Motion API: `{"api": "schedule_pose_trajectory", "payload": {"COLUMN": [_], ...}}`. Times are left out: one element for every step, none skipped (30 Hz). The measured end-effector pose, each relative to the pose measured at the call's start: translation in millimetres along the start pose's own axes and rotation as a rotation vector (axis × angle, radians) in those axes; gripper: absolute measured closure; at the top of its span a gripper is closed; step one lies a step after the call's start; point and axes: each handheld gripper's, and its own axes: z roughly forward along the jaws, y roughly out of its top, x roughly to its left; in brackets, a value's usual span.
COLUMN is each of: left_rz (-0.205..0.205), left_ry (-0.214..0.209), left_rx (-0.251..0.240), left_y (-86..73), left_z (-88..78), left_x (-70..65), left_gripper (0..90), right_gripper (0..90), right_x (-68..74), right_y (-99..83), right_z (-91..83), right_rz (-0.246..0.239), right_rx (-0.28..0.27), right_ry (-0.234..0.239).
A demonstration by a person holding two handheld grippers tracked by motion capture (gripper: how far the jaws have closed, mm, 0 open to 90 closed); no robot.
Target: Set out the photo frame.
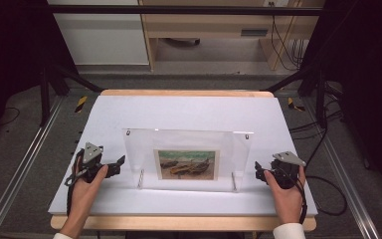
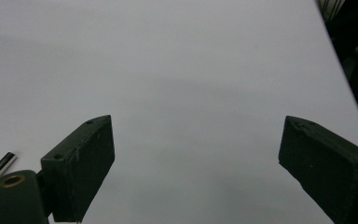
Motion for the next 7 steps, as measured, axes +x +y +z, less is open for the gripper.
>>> {"api": "schedule_pose_trajectory", "payload": {"left_rz": [-0.015,-0.027,-0.045,-0.063,-0.082,-0.095,-0.105], "left_ry": [-0.006,-0.013,-0.021,-0.031,-0.039,-0.044,-0.049], "left_rx": [-0.002,0.002,0.003,0.005,0.006,0.008,0.01], "left_y": [0.3,0.4,0.3,0.2,0.0,-0.2,-0.7], "left_z": [-1.0,-2.1,-3.1,-4.2,-5.1,-6.4,-7.8], "left_x": [0.3,1.0,1.6,2.6,3.3,3.9,4.2], "left_gripper": [7.7,7.7,7.8,7.9,7.9,7.9,8.0], "right_gripper": [11.5,11.7,11.5,11.3,11.0,10.7,10.5], "right_x": [-0.4,0.0,0.8,1.6,2.6,3.7,4.3], "right_y": [0.2,0.2,0.1,-0.3,-0.5,-0.7,-1.0], "right_z": [1.6,1.9,1.9,2.4,2.9,3.3,3.3], "right_rz": [0.009,0.025,0.034,0.035,0.04,0.049,0.053], "right_rx": [0.016,0.03,0.042,0.046,0.049,0.053,0.055], "right_ry": [0.008,0.019,0.032,0.04,0.052,0.062,0.07]}}
